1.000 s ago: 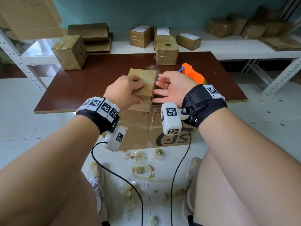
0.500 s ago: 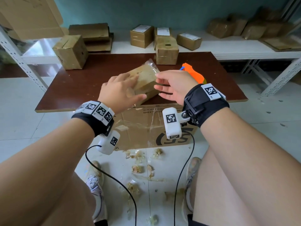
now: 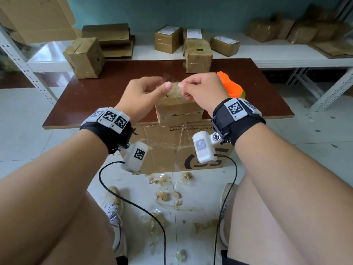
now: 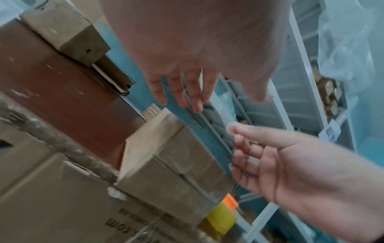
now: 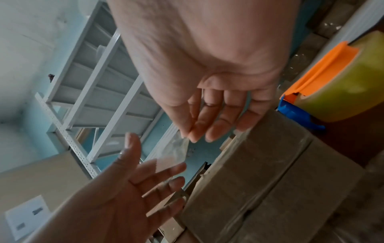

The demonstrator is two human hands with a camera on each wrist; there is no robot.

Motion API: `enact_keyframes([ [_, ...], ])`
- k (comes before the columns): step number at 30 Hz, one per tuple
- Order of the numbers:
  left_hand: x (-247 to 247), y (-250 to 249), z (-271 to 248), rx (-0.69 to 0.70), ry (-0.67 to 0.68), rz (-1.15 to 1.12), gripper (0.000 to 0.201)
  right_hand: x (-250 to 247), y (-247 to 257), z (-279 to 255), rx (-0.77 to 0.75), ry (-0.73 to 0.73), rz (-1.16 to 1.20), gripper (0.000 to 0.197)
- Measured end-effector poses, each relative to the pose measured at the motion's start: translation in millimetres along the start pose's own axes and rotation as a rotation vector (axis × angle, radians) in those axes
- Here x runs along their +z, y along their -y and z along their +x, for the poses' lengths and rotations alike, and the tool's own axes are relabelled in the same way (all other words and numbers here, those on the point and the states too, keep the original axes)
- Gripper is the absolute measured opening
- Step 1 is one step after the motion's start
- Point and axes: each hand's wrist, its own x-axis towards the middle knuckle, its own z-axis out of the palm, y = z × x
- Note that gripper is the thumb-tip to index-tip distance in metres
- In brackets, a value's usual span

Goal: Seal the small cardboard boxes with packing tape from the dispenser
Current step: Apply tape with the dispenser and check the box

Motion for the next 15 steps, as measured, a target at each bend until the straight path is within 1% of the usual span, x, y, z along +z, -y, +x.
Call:
enact_keyframes([
  [2,1.0,-3.9,0.4,0.005,-0.098,-0.101,0.029,0.1,1.1,1.2,-0.078,0.018,-0.064,0.011],
  [3,0.7,-4.2,0.5,0.006,-0.146,-0.13,0.02,0.4,1.2,1.9,-0.107,0.032,-0.088,0.009],
  [5,-0.7,-2.2,1.2,0.006,-0.207,-0.161,0.016,1.8,0.5,3.2,-0.156,0.044,-0.103,0.007],
  [6,-1.4,-1.8,1.5,0.014,-0.219,-0.166,0.016,2.4,0.6,3.8,-0.172,0.034,-0.093,0.01],
  [7,-2.1,-2.6,1.6,0.031,-0.225,-0.171,0.015,3.4,0.6,5.0,-0.174,0.02,-0.074,0.016],
  [9,-2.7,-5.6,1.5,0.08,-0.24,-0.185,0.013,4.5,0.3,8.3,-0.141,0.005,-0.035,0.04],
  [10,-3.0,-7.1,0.9,0.103,-0.247,-0.192,0.011,4.7,-0.3,9.7,-0.114,0.003,-0.016,0.048],
  [11,-3.3,-8.3,0.3,0.12,-0.254,-0.193,0.011,5.9,-1.1,11.0,-0.086,0.002,0.008,0.048],
  [13,-3.6,-8.9,-0.5,0.122,-0.269,-0.172,0.011,7.9,-1.7,11.7,-0.066,-0.019,0.05,0.026],
  [14,-3.7,-8.2,-0.2,0.112,-0.281,-0.155,0.012,8.2,-2.2,11.7,-0.066,-0.042,0.05,0.02],
  [15,-4.0,-6.5,0.5,0.096,-0.295,-0.142,0.013,8.7,-3.0,12.2,-0.062,-0.06,0.042,0.019],
])
